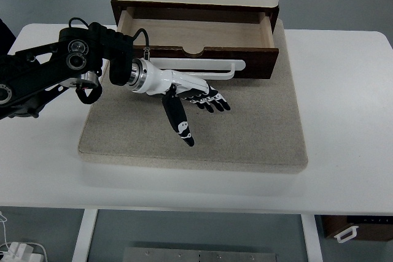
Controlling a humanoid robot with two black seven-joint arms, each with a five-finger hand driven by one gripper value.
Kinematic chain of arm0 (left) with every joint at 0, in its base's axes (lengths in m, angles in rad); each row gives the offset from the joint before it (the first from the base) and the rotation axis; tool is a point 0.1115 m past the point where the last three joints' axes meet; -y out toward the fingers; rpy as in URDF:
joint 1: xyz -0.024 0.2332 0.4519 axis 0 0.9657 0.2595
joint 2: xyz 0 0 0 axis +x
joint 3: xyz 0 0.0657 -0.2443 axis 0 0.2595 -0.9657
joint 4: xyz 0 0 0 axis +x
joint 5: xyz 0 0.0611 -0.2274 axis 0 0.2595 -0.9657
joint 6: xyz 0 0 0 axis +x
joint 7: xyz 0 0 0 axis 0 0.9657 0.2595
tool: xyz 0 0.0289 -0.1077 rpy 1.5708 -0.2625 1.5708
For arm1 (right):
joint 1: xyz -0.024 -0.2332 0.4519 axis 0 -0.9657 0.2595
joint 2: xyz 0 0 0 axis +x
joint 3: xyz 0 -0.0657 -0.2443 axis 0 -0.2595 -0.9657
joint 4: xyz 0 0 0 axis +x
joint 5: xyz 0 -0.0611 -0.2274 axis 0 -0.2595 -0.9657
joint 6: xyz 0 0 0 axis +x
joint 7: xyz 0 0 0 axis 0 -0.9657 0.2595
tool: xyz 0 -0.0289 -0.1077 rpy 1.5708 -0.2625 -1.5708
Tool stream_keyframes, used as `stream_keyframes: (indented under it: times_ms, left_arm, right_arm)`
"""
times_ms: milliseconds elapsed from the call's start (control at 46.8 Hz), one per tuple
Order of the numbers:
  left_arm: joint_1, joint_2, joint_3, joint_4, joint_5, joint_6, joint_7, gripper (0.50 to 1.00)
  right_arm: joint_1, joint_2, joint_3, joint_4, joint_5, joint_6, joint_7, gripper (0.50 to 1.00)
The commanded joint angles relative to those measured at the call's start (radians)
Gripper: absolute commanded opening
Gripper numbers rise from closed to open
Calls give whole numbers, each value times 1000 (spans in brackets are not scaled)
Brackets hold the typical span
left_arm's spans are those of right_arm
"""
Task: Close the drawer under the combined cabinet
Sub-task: 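Swing the left hand in and lower it in front of the brown drawer, then push the drawer front with the left hand toward the cabinet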
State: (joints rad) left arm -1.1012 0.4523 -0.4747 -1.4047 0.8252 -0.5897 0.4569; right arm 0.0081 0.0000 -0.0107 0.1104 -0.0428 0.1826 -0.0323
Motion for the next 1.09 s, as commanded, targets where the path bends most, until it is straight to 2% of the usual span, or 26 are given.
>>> stream_keyframes:
  times_ms: [0, 641, 1069]
  left_arm:
    - [-5, -10, 1, 12, 2, 1, 0, 1000]
    - [-54, -119, -12, 216, 55, 7, -9, 1000]
    - [-100, -142, -18, 329, 51, 21, -41, 1000]
  right_arm:
    - [0, 0, 0, 0, 0, 0, 0, 952]
    - [0, 0, 0, 0, 0, 0, 0, 952]
    - [0, 0, 0, 0, 0, 0, 0, 952]
